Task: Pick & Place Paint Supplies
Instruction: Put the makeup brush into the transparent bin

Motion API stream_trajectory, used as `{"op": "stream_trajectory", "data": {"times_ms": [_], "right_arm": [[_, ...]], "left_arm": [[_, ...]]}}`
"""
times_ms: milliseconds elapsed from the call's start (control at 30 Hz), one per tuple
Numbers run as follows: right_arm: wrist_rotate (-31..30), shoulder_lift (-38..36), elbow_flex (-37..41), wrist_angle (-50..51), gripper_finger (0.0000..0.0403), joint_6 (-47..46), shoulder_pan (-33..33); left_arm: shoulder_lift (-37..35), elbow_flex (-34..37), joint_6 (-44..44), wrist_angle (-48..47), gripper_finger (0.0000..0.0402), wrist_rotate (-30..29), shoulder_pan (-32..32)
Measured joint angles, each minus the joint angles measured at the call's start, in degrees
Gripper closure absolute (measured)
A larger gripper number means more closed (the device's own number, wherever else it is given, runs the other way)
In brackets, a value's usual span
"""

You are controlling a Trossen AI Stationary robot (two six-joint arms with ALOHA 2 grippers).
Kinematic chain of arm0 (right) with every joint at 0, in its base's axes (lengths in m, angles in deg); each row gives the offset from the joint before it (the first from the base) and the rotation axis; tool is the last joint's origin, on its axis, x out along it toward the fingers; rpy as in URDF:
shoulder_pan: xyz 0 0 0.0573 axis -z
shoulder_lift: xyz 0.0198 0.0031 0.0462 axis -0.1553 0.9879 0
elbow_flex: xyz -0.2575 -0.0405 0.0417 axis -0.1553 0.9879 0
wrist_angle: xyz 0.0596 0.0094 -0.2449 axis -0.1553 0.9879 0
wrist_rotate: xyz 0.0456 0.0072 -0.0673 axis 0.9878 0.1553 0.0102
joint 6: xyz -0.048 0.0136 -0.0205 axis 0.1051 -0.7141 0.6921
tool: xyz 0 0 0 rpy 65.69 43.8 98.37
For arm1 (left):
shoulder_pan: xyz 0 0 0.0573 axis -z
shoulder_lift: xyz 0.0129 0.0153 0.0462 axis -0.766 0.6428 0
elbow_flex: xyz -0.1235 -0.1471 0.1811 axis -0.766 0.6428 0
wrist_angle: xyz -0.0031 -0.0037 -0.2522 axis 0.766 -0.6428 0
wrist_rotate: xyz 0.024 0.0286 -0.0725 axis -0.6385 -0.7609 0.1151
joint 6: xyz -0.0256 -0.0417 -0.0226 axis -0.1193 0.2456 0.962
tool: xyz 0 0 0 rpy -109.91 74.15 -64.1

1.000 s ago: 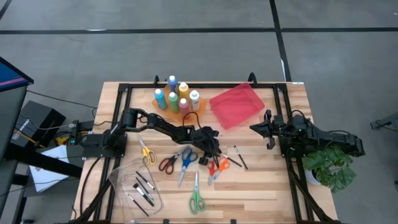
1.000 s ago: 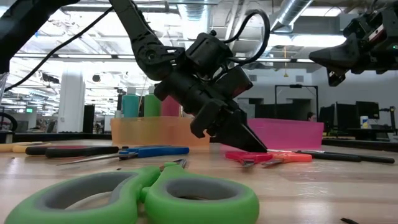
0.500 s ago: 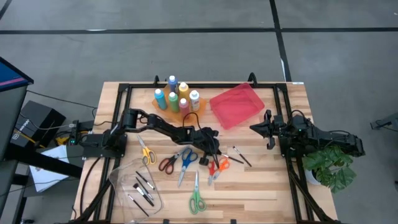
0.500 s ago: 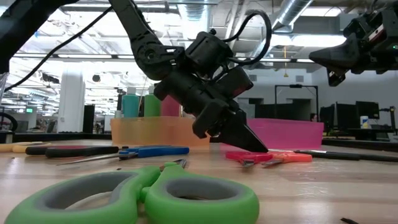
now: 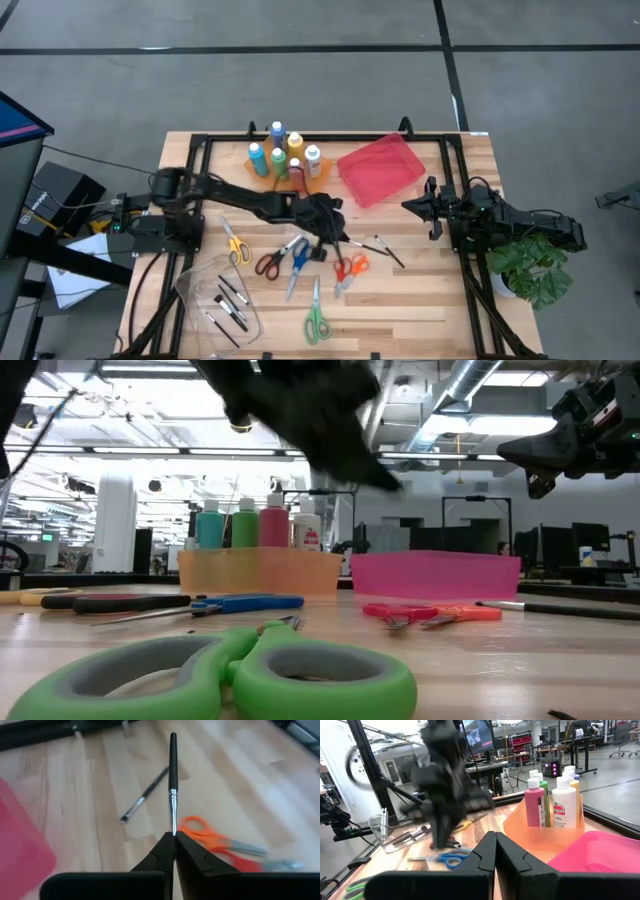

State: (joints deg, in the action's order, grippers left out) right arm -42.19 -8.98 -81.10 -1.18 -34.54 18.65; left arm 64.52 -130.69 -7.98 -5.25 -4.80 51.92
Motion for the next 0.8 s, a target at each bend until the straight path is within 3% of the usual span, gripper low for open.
{"op": "stream_trajectory", "data": {"times_ms": [433,667,800], "right_arm": [[0.0,0.0,0.0,0.0,0.0403,0.0,0.0],[0.0,0.0,0.0,0.0,0.0403,0.0,0.0],[0.0,0.0,0.0,0.1,0.0403,0.0,0.0]], "left_arm": [[-28.5,-0.1,3.5,-31.4,0.04,0.3,9.2],[-34.5,-0.1,14.3,-51.8,0.04,0.1,18.0],[-36.3,-0.1,21.8,-58.8,0.04,-3.7,23.9]]}}
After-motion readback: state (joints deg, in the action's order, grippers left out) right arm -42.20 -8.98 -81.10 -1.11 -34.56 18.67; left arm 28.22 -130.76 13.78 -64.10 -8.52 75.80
